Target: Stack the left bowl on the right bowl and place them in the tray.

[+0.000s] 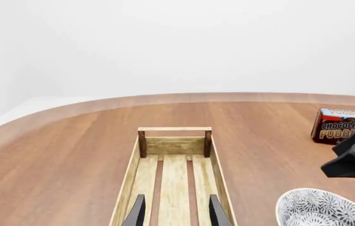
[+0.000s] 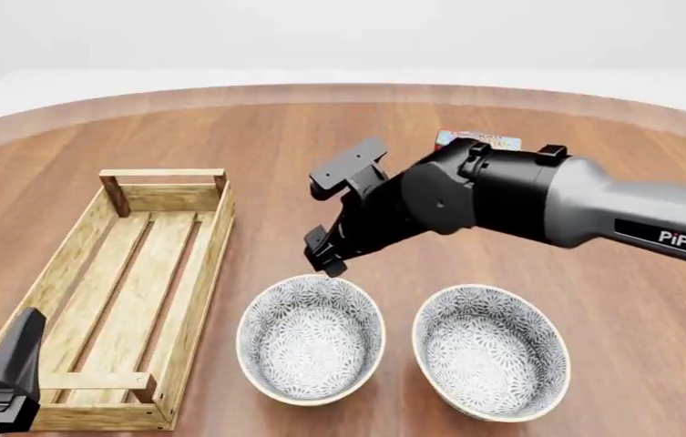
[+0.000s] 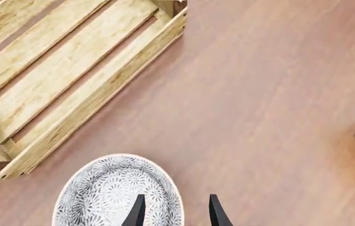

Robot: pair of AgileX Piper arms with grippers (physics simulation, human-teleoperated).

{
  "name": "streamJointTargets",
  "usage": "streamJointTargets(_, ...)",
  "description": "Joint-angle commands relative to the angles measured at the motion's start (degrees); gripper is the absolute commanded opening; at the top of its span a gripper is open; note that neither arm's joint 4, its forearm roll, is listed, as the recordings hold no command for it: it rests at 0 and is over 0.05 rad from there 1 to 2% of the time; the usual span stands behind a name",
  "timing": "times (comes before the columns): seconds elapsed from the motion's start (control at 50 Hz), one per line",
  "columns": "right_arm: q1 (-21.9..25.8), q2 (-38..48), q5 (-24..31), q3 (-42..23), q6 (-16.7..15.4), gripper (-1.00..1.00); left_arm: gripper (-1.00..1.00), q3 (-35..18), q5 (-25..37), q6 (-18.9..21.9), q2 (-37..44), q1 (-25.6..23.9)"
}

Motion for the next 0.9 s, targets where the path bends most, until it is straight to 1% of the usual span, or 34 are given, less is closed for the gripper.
streamJointTargets(0.02, 0.94, 1.91, -0.57, 0.84, 1.06, 1.00, 1.00, 0.00, 0.00, 0.00, 0.00, 0.00)
streamJointTargets(0.14, 0.93, 2.91, -1.27, 1.43, 1.37, 1.00, 1.00, 0.00, 0.00, 0.00, 0.00, 0.00)
streamJointTargets(0.16, 0.88, 3.06, -1.35, 1.37, 1.83, 1.00, 1.00, 0.00, 0.00, 0.00, 0.00, 0.00)
streamJointTargets(0.24, 0.26, 3.21, -1.75, 1.69, 1.52, 1.00, 1.00, 0.00, 0.00, 0.00, 0.00, 0.00)
streamJointTargets(0.26, 0.47, 3.23, -1.99, 1.98, 1.99, 1.00, 1.00, 0.00, 0.00, 0.00, 0.00, 0.00)
streamJointTargets(0.4, 0.21, 4.42, -3.42, 3.17, 2.46, 1.00, 1.00, 0.00, 0.00, 0.00, 0.00, 0.00)
streamJointTargets(0.58, -0.95, 4.47, -3.72, 3.38, 2.72, 1.00, 1.00, 0.00, 0.00, 0.00, 0.00, 0.00)
streamJointTargets(0.66, -0.17, 5.42, -4.27, 3.78, 3.14, 1.00, 1.00, 0.00, 0.00, 0.00, 0.00, 0.00)
streamJointTargets(0.7, 0.84, 6.01, -4.88, 4.33, 4.09, 1.00, 1.00, 0.00, 0.00, 0.00, 0.00, 0.00)
streamJointTargets(0.8, 1.29, 7.58, -6.38, 5.41, 4.69, 1.00, 1.00, 0.00, 0.00, 0.00, 0.00, 0.00)
streamJointTargets(0.9, 1.61, 7.92, -6.66, 5.73, 5.00, 1.00, 1.00, 0.00, 0.00, 0.00, 0.00, 0.00)
